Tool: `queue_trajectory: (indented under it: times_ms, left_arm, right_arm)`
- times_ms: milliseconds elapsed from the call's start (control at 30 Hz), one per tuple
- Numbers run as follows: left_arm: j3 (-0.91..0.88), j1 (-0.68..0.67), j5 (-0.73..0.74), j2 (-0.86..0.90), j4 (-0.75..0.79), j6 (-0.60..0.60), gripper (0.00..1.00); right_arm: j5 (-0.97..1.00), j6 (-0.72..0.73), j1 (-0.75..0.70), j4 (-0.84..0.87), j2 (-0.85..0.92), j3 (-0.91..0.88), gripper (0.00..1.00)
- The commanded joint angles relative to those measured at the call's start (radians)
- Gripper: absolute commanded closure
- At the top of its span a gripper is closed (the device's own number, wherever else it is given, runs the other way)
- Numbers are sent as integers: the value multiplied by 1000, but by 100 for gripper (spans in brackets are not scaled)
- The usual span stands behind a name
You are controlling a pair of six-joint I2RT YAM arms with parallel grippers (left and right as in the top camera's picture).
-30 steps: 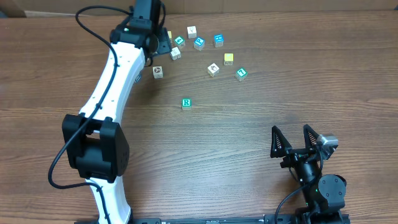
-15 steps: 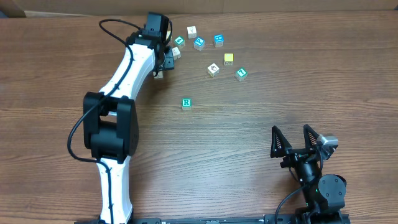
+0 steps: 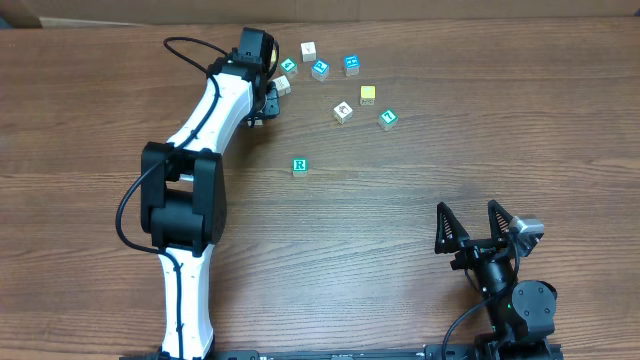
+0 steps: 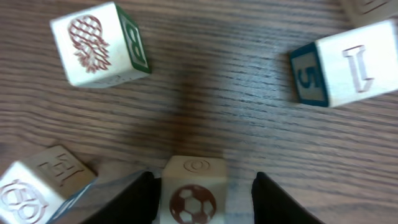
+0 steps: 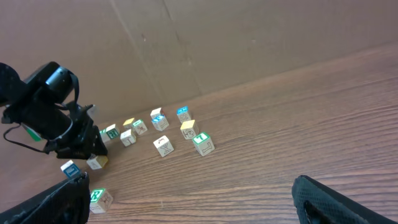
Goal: Form a horizontal line
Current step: 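Move the left gripper to the upper-left over the soccer-ball O block, then close the left gripper on the soccer-ball O block and lift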
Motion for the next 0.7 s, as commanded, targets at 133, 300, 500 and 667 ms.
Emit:
queue_trajectory:
  times_ms: [133, 300, 500, 667]
  left_arm:
    - [2, -1, -20, 24, 0, -23, 62]
    - [1, -1, -20, 24, -5, -23, 62]
    - [1, -1, -23, 24, -5, -22, 57]
    - [1, -1, -24, 24, -7, -21, 67]
  right_arm:
    - [-3, 3, -6, 7, -12, -3, 0]
    - [-3, 3, -6, 7, -12, -3, 0]
    - [-3, 3, -6, 7, -12, -3, 0]
    - [-3, 3, -6, 7, -12, -3, 0]
